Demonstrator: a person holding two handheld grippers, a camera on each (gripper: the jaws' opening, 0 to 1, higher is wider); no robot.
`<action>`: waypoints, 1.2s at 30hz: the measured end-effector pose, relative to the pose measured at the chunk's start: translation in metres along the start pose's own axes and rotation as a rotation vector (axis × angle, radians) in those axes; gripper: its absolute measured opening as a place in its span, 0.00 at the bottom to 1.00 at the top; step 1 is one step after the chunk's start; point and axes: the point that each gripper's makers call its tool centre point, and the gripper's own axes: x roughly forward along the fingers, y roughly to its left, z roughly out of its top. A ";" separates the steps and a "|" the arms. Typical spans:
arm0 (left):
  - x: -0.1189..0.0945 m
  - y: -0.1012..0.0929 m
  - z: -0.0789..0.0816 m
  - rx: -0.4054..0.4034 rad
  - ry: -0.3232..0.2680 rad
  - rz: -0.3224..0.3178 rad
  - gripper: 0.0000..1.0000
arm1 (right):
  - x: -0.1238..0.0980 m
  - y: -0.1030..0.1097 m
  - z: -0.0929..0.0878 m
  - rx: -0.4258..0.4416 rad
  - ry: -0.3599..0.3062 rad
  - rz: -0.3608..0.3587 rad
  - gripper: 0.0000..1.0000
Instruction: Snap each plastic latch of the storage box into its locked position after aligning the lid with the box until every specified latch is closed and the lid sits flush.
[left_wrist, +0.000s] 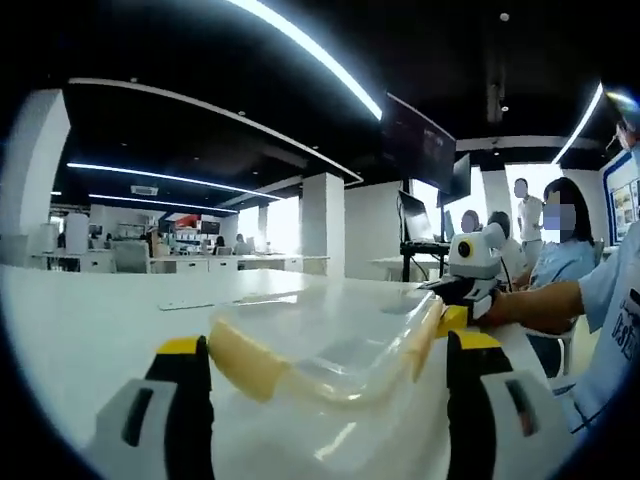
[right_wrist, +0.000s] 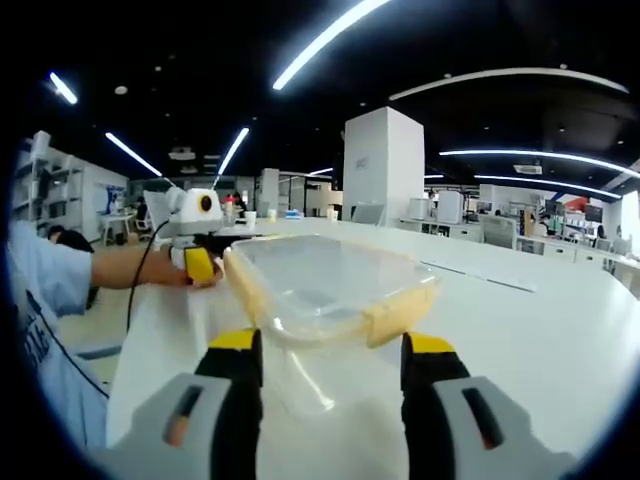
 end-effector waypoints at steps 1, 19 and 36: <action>0.000 0.002 0.000 0.000 0.001 0.009 0.98 | 0.000 -0.001 0.000 0.000 0.000 -0.001 0.54; -0.002 0.005 -0.010 0.014 0.062 0.011 0.88 | 0.002 0.003 -0.001 -0.018 0.003 -0.006 0.54; -0.003 0.000 -0.018 -0.034 0.118 -0.016 0.80 | 0.003 -0.001 -0.002 -0.026 0.005 -0.010 0.55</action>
